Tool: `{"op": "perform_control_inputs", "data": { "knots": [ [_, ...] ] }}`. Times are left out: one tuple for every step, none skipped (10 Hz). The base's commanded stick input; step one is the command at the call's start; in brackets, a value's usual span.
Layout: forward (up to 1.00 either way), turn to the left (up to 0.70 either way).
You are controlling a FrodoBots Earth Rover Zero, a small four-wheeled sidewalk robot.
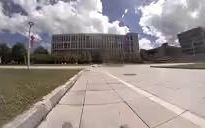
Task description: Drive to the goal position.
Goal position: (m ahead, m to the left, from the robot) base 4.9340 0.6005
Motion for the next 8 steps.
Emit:
{"op": "perform_control_inputs", "data": {
  "knots": [
    [0.70, 0.00],
    [0.70, 0.00],
    [0.70, 0.00],
    [0.70, 0.00],
    [0.70, 0.00],
    [0.70, 0.00],
    [0.70, 0.00],
    [0.70, 0.00]
  ]
}}
